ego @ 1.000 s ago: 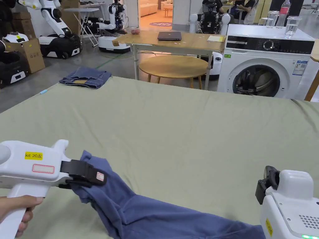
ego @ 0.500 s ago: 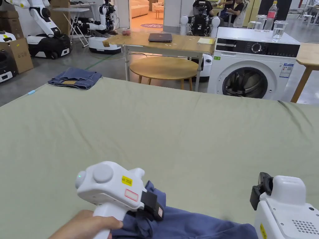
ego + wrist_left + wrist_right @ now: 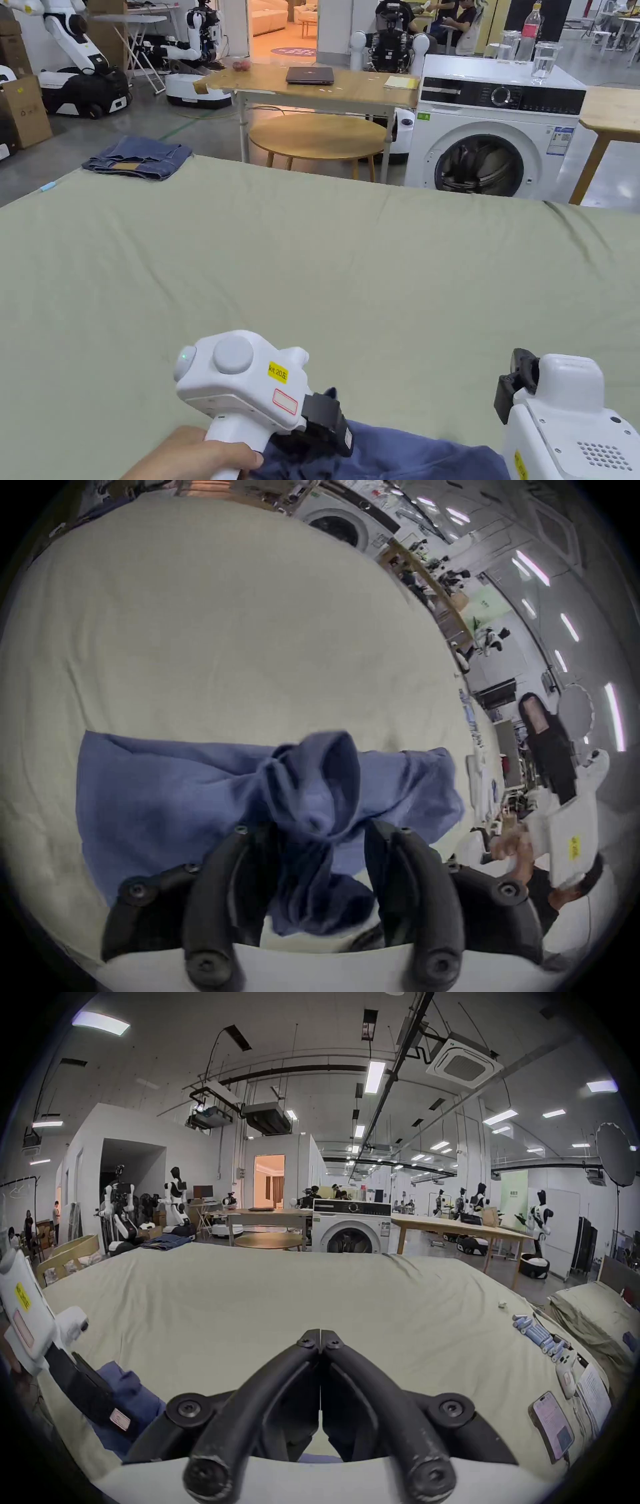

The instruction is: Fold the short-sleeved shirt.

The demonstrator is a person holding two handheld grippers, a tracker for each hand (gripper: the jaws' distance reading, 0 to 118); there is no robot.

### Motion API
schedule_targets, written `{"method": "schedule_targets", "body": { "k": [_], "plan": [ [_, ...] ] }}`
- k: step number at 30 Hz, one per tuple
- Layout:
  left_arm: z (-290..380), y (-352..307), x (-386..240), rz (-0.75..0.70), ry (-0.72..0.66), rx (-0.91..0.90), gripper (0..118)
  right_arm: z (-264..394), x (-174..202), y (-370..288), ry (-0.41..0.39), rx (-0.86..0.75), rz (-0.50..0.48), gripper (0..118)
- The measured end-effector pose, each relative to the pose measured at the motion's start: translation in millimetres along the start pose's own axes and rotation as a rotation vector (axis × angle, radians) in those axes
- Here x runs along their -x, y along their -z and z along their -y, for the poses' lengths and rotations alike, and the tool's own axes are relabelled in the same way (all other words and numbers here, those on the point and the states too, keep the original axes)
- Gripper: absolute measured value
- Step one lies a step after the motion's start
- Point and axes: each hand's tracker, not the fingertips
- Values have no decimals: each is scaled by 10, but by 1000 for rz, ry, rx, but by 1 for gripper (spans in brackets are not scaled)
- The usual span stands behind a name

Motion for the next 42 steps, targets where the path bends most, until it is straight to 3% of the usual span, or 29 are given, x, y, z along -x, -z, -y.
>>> {"method": "schedule_targets", "body": {
  "k": [4,8,10,18,23,25,28,37,40,42],
  "plan": [
    [1,-217,-4,108,4,-40,48,-23,0,-24,-10,-7,-4,0],
    [-37,-310,110,104,22,-108,11,-30,-30,-36,-7,-9,-2,0],
    [-61,-283,191,91,0,-132,6,-27,-44,-35,-3,-7,0,0],
    [78,388,351,121,-54,41,3,4,-60,-52,3,3,5,0],
    [197,651,380,293,-94,-7,3,24,-77,-63,-1,4,8,0],
    [220,734,397,207,-87,-10,0,16,-79,-71,-5,4,10,0],
    [240,765,435,245,-145,-43,0,16,-93,-67,-7,7,13,0],
    [181,621,234,160,-59,-37,1,15,-97,-62,8,4,15,0],
    [122,321,231,169,-48,-95,17,-19,-81,-67,4,-7,14,0],
    [76,38,285,216,-49,-151,38,-42,-67,-60,0,-10,7,0]
  ]
}}
